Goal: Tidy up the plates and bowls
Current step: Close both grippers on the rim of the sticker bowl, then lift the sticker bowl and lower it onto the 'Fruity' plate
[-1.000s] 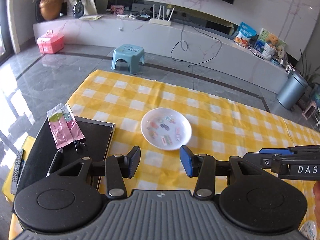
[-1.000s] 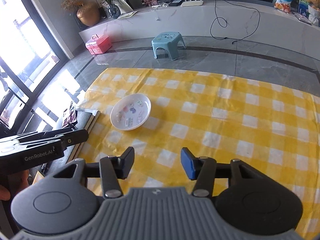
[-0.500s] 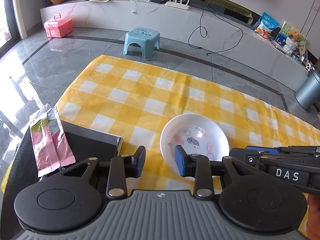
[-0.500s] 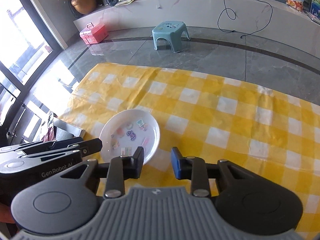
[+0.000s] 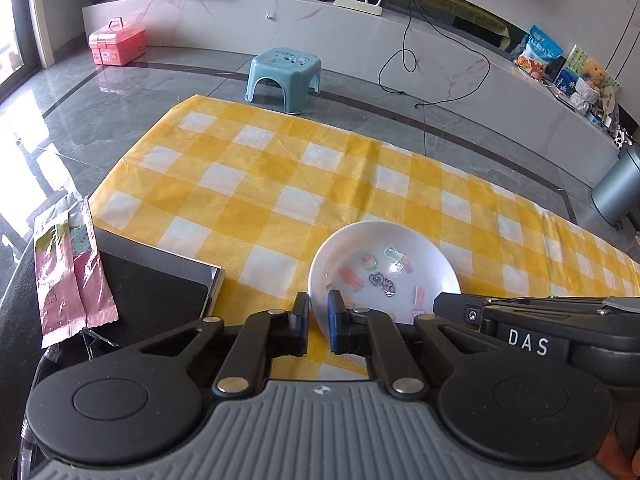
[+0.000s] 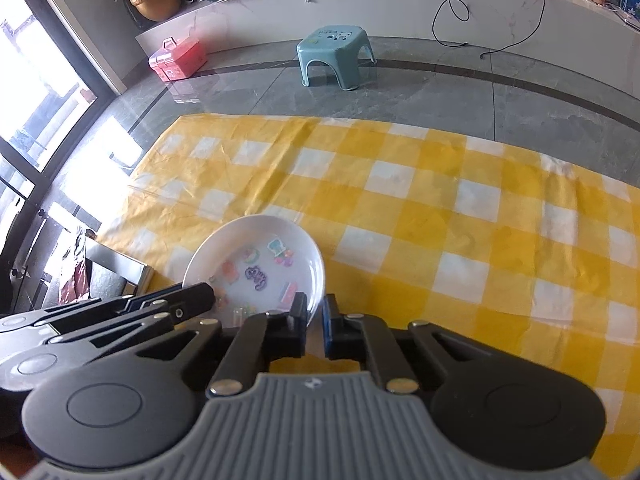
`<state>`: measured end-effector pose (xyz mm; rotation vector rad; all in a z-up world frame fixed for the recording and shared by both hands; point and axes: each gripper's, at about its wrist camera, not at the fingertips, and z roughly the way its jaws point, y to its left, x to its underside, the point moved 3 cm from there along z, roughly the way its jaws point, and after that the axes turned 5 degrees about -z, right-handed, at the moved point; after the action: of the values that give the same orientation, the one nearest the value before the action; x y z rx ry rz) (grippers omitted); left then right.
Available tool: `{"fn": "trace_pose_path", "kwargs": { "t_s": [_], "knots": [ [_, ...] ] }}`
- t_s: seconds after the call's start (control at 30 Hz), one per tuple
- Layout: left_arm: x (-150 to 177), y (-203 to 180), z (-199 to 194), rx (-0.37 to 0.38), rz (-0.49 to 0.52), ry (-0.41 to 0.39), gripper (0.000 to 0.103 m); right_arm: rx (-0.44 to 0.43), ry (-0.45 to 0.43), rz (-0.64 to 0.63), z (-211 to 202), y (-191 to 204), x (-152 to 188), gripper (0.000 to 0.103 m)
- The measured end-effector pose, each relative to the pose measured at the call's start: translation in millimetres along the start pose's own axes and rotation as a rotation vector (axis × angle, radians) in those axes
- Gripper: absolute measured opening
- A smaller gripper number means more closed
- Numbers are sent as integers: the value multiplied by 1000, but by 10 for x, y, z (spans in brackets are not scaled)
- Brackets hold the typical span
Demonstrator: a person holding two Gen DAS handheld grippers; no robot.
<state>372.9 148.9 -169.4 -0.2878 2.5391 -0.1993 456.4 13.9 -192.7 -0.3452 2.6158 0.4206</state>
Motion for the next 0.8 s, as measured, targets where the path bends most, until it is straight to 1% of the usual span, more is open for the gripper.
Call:
{"fn": "trace_pose_path", "kwargs": {
  "t_s": [0.07, 0.17, 0.3, 0.37, 0.47, 0.63, 0.7, 0.8],
  "knots": [
    [-6, -5, -22, 3, -8, 3, 7, 8, -1, 10, -15, -13, 6, 4],
    [1, -16, -100, 0, -26, -4, 6, -2, 1, 33, -76, -33, 19, 2],
    [58, -67, -228, 6, -55, 2, 6, 19, -11, -6, -259, 16, 67, 2],
    [93, -113, -322, 13, -61, 1, 6, 28, -17, -23, -394, 18, 102, 2],
    [163, -207, -497, 32, -67, 5, 6, 21, -27, -10, -621, -39, 166, 1],
    [384, -445, -803, 50, -59, 36, 6, 24, -44, -12, -1077, -134, 386, 0],
    [496, -573, -928, 47, -36, 45, 6, 31, -42, -10, -1271, -182, 500, 0],
    [661, -784, -1137, 44, 17, 35, 6, 43, -42, -2, -1582, -266, 702, 0]
  ]
}}
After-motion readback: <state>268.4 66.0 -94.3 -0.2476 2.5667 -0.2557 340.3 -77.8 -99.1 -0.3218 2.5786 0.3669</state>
